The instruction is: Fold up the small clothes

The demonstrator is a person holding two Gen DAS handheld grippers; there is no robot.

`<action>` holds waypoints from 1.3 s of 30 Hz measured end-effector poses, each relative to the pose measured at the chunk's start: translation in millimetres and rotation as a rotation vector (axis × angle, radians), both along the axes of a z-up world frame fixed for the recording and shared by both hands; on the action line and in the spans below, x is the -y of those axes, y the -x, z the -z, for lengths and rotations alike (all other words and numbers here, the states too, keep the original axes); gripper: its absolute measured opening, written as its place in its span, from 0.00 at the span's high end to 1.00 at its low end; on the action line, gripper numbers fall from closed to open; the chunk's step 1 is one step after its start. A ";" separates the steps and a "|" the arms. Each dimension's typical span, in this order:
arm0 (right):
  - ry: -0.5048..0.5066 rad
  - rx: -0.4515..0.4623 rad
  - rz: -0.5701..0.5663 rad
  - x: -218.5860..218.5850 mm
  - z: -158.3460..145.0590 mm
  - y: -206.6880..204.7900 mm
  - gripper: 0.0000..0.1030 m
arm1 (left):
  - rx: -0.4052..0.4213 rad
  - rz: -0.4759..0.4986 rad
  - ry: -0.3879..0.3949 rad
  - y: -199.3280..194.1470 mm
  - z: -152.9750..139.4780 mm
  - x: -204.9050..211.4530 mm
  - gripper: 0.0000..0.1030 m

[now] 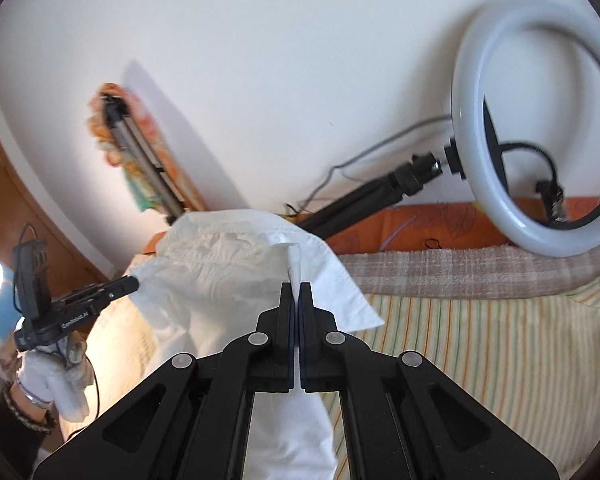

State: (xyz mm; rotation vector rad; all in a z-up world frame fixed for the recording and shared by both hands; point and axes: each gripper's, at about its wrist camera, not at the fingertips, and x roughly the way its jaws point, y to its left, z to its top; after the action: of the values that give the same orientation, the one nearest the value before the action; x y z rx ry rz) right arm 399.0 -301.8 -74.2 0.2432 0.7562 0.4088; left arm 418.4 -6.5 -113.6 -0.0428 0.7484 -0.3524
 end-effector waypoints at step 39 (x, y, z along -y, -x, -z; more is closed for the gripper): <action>-0.106 -0.154 -0.013 26.5 44.3 256.3 0.62 | -0.284 -0.064 0.436 225.5 64.1 -77.1 0.58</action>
State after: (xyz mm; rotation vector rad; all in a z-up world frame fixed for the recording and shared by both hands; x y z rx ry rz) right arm 142.7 -328.2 -118.5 0.3723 0.8885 0.4467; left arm 192.8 70.6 -177.7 -0.5360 0.9362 -0.4483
